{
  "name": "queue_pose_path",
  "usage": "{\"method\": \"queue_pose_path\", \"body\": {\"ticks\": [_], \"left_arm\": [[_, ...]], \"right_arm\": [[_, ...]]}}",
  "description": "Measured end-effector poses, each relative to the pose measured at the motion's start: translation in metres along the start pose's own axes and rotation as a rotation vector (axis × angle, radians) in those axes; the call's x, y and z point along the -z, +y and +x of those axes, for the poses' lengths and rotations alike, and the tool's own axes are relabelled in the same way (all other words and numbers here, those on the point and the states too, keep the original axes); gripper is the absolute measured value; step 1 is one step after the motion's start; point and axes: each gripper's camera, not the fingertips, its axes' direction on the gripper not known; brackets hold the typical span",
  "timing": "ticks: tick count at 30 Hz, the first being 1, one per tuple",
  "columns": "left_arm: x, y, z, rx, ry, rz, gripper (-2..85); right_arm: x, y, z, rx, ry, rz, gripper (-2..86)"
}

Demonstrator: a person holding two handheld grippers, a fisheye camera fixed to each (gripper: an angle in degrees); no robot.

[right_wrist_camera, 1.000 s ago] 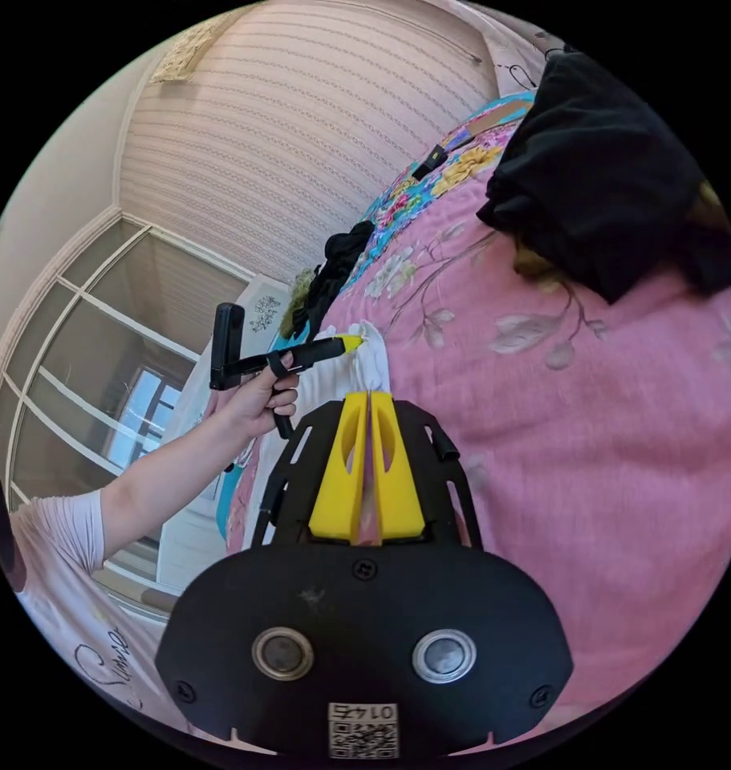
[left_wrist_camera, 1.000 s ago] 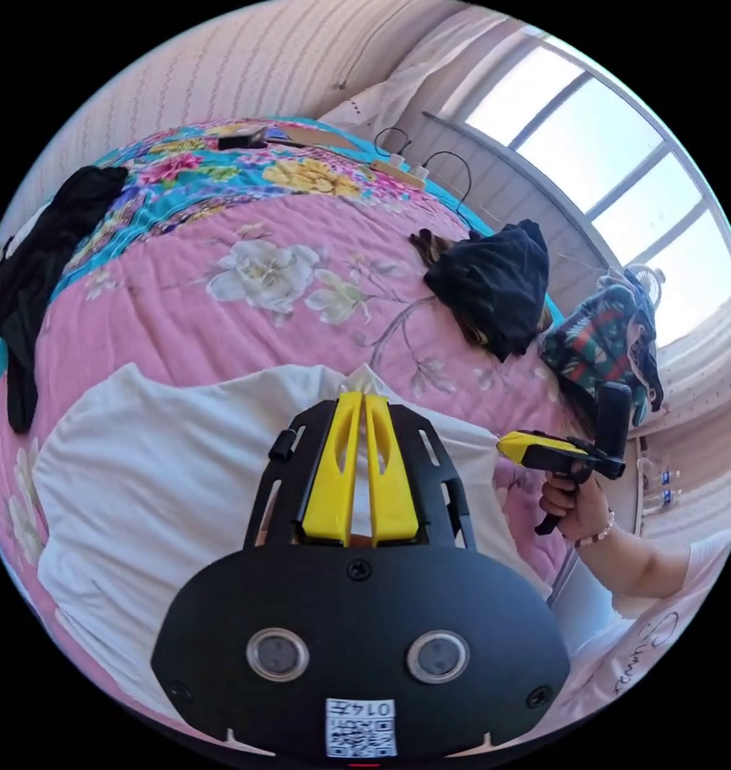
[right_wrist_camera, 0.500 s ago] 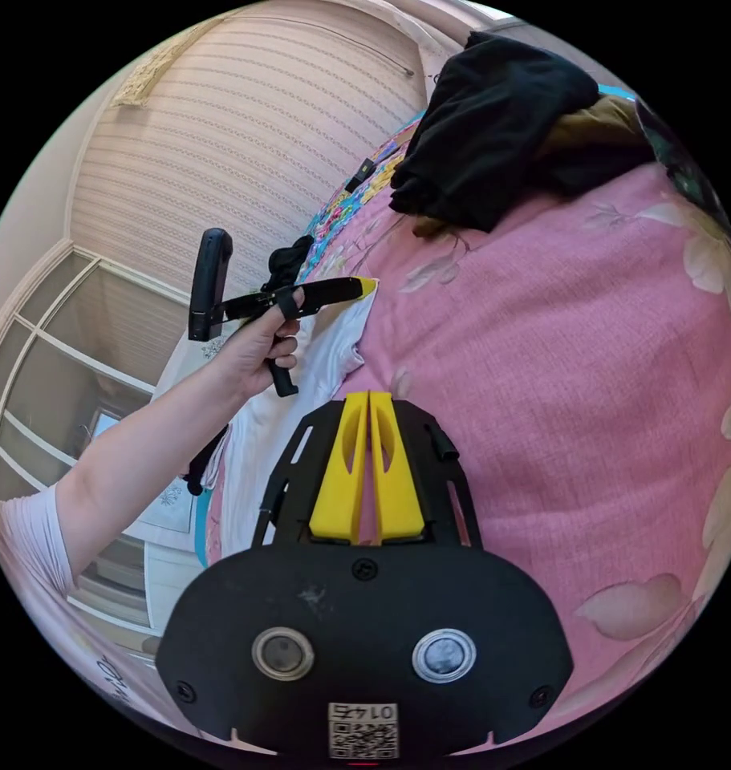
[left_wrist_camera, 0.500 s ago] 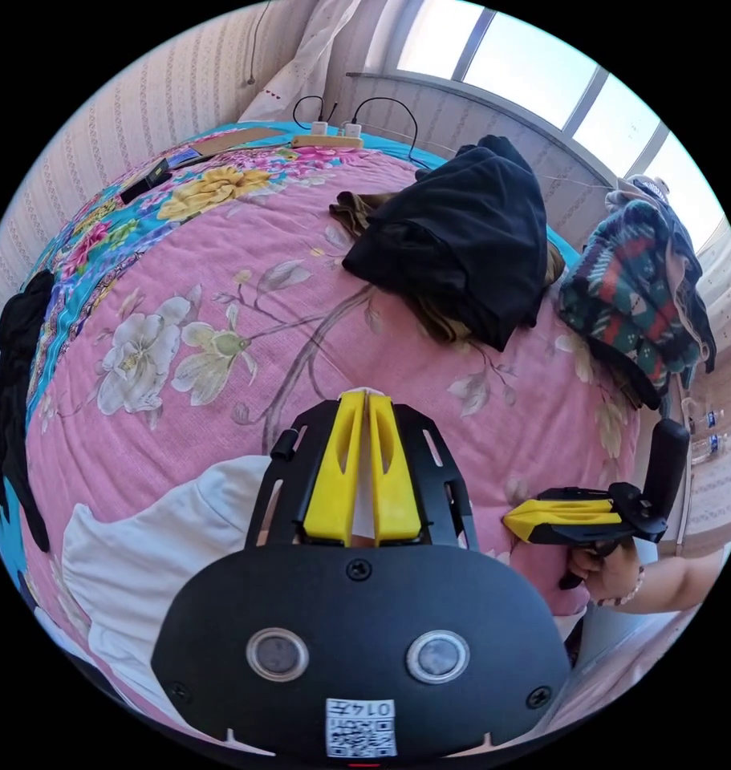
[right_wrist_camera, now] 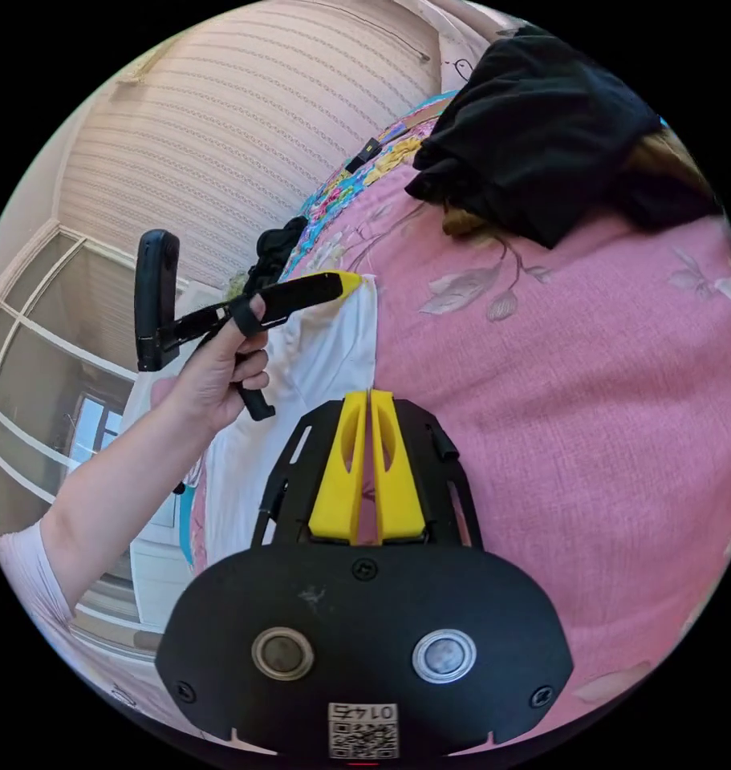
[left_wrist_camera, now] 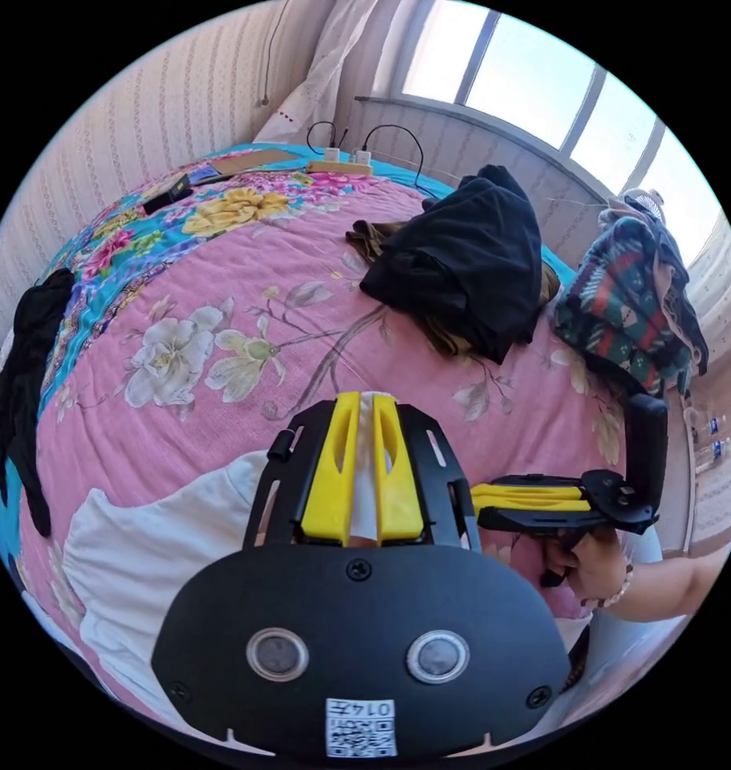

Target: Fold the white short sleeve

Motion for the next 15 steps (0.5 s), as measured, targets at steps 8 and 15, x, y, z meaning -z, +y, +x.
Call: {"method": "queue_pose_path", "body": {"ticks": [8, 15], "left_arm": [[0.111, 0.070, -0.047, 0.111, 0.041, 0.179, 5.0], [0.233, 0.269, -0.111, 0.402, -0.098, 0.225, 4.5]], "right_arm": [[-0.029, 0.020, -0.027, 0.007, -0.006, 0.016, 2.1], [-0.060, 0.058, -0.119, 0.446, 0.109, -0.095, 5.3]]}}
